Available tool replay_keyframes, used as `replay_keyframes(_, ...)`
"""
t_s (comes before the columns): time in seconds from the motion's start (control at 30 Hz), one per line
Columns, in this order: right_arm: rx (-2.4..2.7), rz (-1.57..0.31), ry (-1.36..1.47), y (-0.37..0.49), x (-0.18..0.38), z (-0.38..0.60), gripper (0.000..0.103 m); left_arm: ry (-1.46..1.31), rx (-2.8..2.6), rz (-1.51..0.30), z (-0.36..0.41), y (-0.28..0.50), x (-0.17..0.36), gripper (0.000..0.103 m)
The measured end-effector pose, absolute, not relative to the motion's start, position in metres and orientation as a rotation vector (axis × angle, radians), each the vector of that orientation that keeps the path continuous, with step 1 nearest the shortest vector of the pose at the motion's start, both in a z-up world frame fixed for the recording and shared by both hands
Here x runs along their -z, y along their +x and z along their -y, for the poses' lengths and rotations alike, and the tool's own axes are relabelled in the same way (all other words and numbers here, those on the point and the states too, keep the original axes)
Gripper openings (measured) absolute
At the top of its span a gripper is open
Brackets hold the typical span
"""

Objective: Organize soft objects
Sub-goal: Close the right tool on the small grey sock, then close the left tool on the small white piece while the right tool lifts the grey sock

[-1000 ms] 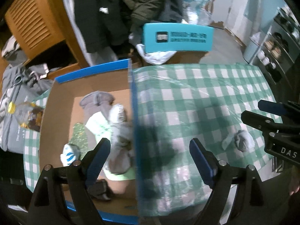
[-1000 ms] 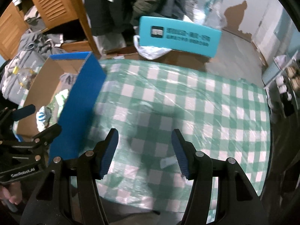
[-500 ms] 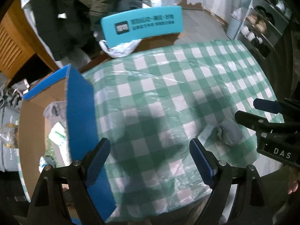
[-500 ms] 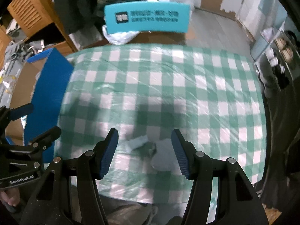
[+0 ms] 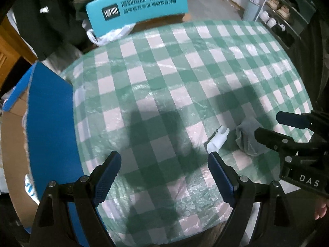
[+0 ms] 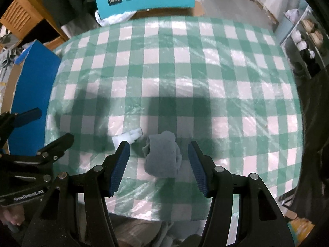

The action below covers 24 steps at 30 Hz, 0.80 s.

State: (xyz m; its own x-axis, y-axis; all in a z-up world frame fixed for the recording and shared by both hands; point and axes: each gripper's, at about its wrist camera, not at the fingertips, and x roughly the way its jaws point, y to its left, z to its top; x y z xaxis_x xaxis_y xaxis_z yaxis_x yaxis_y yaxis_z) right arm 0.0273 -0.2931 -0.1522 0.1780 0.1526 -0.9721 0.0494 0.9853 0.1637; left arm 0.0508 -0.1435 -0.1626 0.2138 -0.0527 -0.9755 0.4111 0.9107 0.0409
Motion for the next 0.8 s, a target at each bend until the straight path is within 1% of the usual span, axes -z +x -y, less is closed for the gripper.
replay_keyframes(0.63,-0.114,-1.53,0.128,0.028,0.21,0.282,0.058,0.308,0.374,-1.381,0.159,0.056,0.193,0.087)
replay_keyframes(0.67,-0.113,-1.534,0.121,0.028,0.212,0.282,0.053,0.31,0.38,-1.381,0.161,0.055,0.193,0.087)
replay_keyframes(0.7,-0.115,-1.535,0.12,0.027,0.213,0.283,0.044,0.312,0.385,-1.381,0.163,0.055,0.193,0.087)
replay_keyframes(0.8,-0.112,-1.529,0.121,0.027,0.214,0.284,0.034,0.317,0.402,-1.381,0.17,0.055,0.195,0.087)
